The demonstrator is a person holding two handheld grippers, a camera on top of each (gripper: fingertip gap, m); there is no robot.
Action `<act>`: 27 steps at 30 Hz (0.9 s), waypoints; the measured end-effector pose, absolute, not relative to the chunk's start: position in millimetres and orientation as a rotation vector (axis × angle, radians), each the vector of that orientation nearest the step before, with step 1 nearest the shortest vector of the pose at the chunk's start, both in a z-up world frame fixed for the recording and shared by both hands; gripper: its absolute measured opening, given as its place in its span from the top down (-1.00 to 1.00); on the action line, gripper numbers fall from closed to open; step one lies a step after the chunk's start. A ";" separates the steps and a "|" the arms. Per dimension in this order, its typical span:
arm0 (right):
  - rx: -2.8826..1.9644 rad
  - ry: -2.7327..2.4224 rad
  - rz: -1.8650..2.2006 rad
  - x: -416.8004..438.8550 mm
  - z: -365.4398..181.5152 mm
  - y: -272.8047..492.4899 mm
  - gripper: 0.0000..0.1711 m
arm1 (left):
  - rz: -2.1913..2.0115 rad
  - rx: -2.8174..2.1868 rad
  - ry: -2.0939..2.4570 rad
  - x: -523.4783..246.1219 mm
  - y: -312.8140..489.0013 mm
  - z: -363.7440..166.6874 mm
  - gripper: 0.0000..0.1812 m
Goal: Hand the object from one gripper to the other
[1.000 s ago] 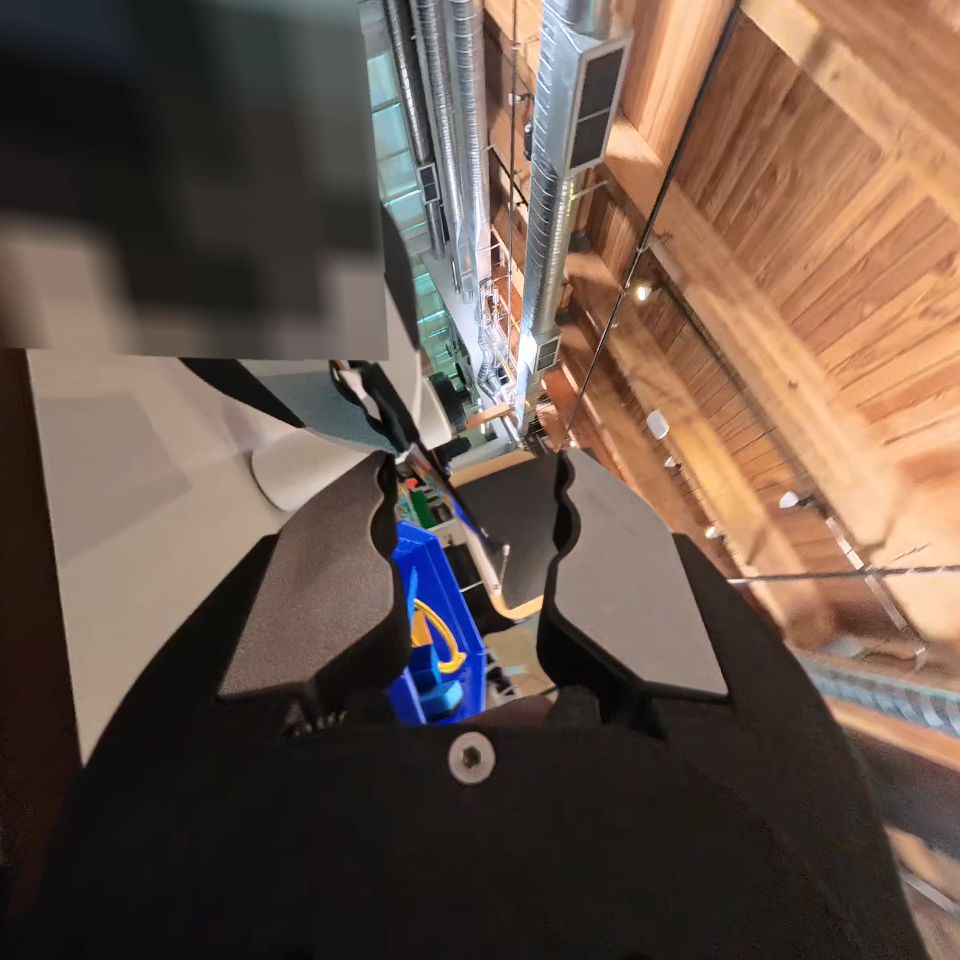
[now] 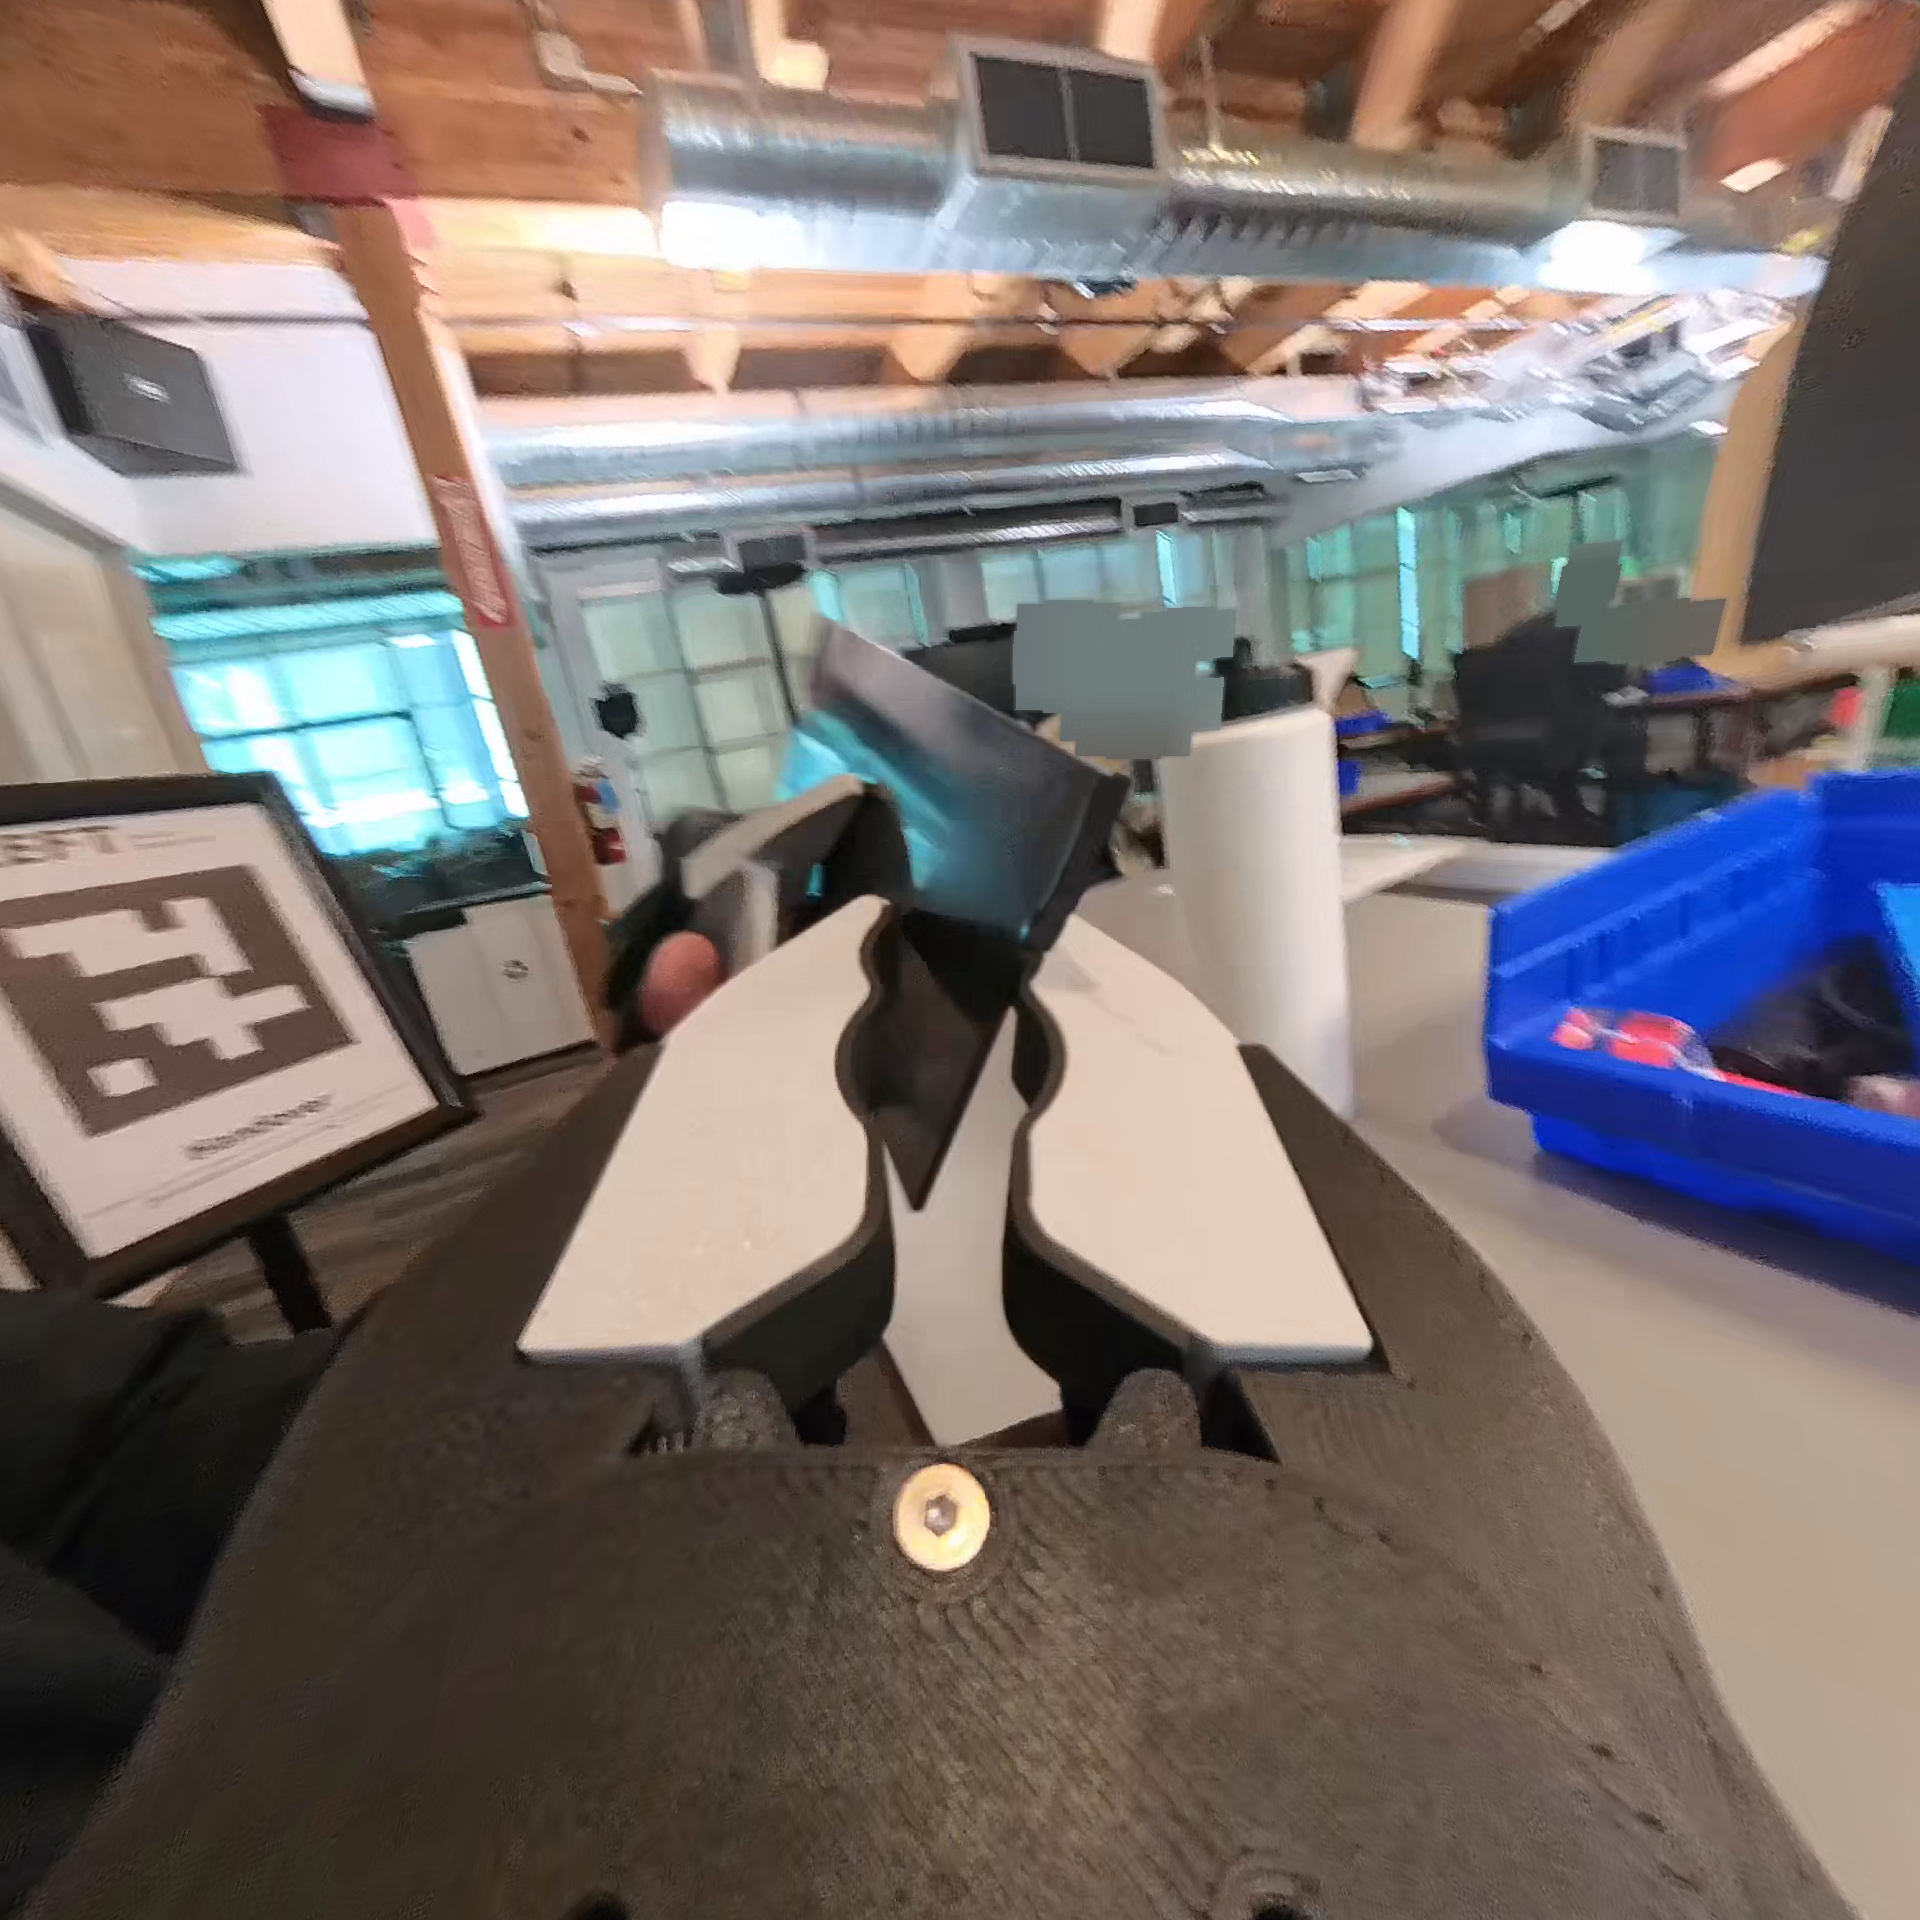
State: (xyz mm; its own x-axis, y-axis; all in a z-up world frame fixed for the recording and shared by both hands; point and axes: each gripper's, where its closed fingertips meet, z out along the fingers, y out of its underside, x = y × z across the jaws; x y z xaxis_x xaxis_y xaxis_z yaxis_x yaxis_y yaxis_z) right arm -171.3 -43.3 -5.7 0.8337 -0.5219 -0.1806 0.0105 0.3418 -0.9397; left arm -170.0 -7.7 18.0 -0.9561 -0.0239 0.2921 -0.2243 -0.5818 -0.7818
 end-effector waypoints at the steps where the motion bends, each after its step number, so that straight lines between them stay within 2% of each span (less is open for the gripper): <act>1: -1.212 0.533 -0.413 -165.8 -9.8 -46.5 0.72 | 2.722 0.414 -1.471 -168.0 -5.6 17.9 0.98; 4: -1.323 0.551 -0.556 -157.7 -18.6 -51.2 0.55 | 2.843 0.291 -1.774 -173.3 -2.7 21.0 0.97; 9: -1.504 0.497 -0.739 -157.7 -24.9 -54.2 0.50 | 2.814 0.088 -2.264 -180.4 -3.4 15.2 0.97; 15: -1.681 0.341 -0.820 -177.5 -24.3 -50.0 0.50 | 2.562 -0.134 -2.622 -191.0 -6.5 -4.6 0.97; 21: -1.699 0.118 -0.769 -215.6 -15.7 -23.9 0.46 | 2.104 -0.561 -3.103 -203.7 -20.2 -50.2 0.97; 25: -1.759 0.005 -0.757 -227.9 -29.6 -5.0 0.72 | 1.947 -0.750 -3.131 -218.9 -33.4 -69.2 0.97; 27: -1.781 -0.043 -0.775 -230.0 -34.7 -2.4 0.84 | 2.026 -0.666 -3.149 -209.9 -34.3 -64.3 0.92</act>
